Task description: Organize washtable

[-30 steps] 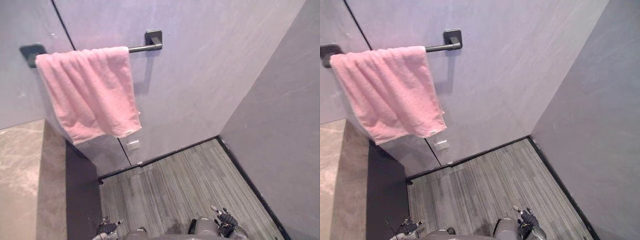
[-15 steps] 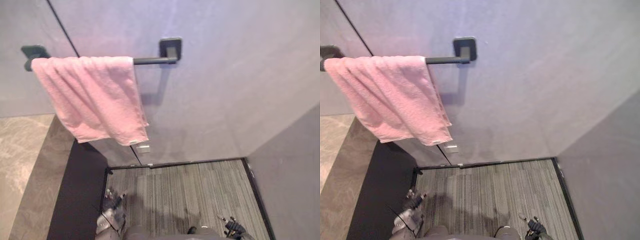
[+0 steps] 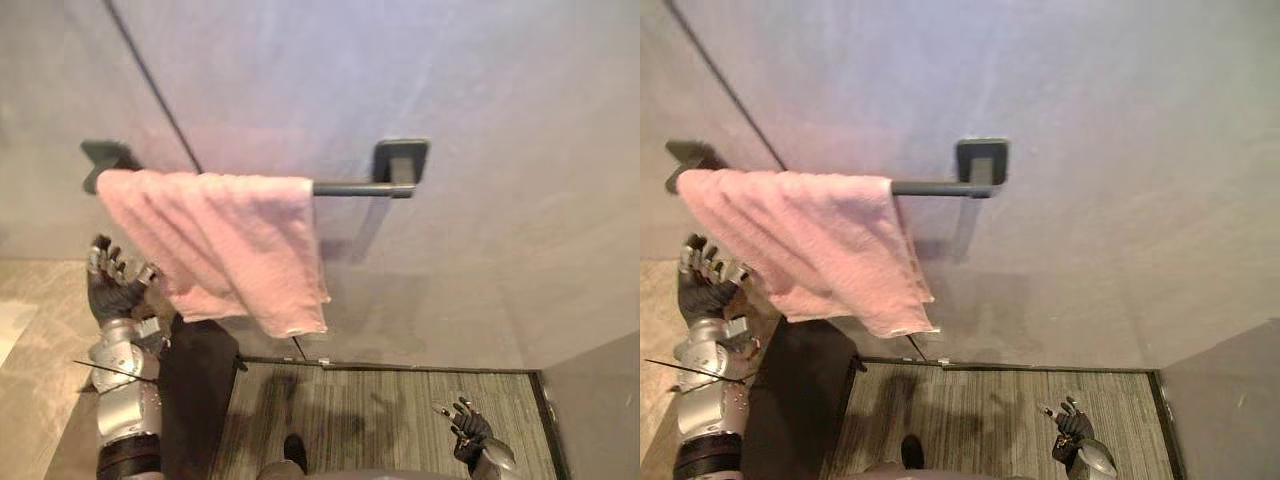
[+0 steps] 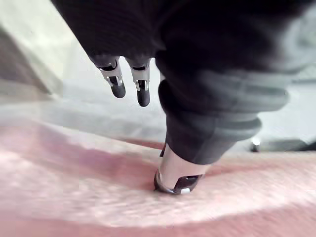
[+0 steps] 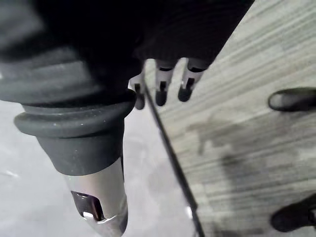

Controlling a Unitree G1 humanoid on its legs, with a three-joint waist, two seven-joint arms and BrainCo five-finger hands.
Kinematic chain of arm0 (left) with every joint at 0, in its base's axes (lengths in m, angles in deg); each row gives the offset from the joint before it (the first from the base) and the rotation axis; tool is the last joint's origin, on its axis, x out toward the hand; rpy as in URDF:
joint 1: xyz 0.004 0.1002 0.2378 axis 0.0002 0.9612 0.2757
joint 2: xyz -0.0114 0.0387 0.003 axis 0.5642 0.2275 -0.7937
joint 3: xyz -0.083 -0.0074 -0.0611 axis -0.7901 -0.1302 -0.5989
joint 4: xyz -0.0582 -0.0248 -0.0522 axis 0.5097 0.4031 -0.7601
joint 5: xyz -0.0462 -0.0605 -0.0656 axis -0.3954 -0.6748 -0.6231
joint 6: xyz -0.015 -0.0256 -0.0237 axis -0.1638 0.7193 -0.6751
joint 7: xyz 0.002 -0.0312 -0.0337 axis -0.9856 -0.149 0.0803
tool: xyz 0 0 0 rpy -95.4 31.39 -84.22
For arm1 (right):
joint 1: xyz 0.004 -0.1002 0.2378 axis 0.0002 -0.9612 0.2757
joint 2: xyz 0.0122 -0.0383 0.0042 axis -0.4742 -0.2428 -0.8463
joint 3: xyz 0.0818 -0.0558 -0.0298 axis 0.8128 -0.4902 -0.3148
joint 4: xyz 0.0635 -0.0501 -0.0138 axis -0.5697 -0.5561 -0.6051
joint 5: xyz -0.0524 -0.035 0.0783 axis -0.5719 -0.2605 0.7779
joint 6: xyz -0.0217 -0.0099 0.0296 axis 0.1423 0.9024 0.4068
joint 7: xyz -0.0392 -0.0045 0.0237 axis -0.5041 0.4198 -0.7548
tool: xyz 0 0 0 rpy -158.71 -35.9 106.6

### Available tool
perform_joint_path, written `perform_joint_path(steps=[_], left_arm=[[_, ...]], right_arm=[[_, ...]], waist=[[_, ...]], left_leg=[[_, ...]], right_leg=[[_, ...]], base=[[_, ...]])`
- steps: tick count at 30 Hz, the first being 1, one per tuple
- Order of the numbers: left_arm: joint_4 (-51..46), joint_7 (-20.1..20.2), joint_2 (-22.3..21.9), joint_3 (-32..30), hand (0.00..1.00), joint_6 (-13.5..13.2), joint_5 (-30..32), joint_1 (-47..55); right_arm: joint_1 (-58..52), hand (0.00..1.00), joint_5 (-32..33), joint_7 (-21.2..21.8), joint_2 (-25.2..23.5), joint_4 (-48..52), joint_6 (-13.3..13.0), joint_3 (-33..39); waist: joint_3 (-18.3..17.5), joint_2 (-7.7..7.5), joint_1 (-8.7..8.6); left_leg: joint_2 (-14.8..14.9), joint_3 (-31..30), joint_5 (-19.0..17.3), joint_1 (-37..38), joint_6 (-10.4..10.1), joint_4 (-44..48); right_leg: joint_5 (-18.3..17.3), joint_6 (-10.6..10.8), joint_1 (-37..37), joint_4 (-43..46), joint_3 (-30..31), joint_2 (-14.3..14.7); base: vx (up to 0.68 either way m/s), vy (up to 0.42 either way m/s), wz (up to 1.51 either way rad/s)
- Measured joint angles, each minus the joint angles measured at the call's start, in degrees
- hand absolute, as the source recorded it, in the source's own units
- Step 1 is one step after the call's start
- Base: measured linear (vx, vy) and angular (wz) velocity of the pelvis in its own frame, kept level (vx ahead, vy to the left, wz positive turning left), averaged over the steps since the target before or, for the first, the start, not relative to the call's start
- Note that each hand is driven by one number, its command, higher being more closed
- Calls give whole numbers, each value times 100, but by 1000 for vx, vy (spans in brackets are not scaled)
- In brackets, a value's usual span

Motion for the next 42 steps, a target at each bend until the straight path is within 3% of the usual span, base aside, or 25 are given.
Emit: perform_joint_path(steps=[7, 10, 17, 23, 26, 29, 35, 42], left_arm=[[-41, -99, 411, 78, 0, -91, -16, -2], [-39, 64, 755, 246, 0, -109, -161, -2], [-37, 771, 1312, 524, 0, -206, -602, -134], [-2, 1507, 1498, 769, 0, -197, -1539, -200], [22, 1957, 2113, 983, 0, -136, -2009, -65], [82, 2276, 2315, 986, 0, -105, -2333, 67], [516, 2341, 2319, 1122, 0, -106, -2384, 72], [676, 1952, 2319, 1136, 0, -109, -2242, 59]], right_arm=[[-461, 0, -320, 92, 10, 15, 52, -79], [-420, 0, -366, 167, 0, 15, 49, -287], [-428, 0, -370, 238, -1, -20, 52, -331], [-545, 0, -372, 250, -4, -40, 56, -470], [-732, 0, -376, 271, 1, -44, 63, -506], [-757, 0, -404, 385, 1, -58, 63, -576], [-656, 0, -492, 444, 10, -63, 54, -688], [-489, 0, -488, 434, 71, -65, 43, -728]], waist=[[-43, -50, 59], [-49, -77, 163], [-80, -72, 149], [-131, -96, 8], [-133, -99, 5], [-139, -105, 9], [-266, -134, 72], [-276, -144, 95]], left_leg=[[104, 55, 1, 23, -2, 0], [100, 171, 1, 11, -4, -3], [40, 271, 8, -113, -16, -55], [37, 287, -21, -140, -37, -58], [30, 328, -29, -168, -26, -58], [-3, 332, -39, -176, -32, -58], [-72, 311, -15, -177, -30, -55], [-77, 339, -11, -125, -34, -56]], right_leg=[[36, -59, -16, 3, 28, 69], [72, -113, -77, 2, 98, 52], [87, -87, -290, -37, 191, -36], [198, -69, -306, -210, 289, -19], [199, -66, -317, -290, 311, -15], [259, -45, -315, -328, 320, -33], [298, -1, -242, -395, 300, -28], [293, -11, -185, -415, 287, -20]], base=[[24, -43, 0], [-17, 3, -10], [-123, 37, -14], [-108, 48, -7], [-22, 19, -4], [53, 10, -1], [103, -23, 4], [46, -29, 0]])
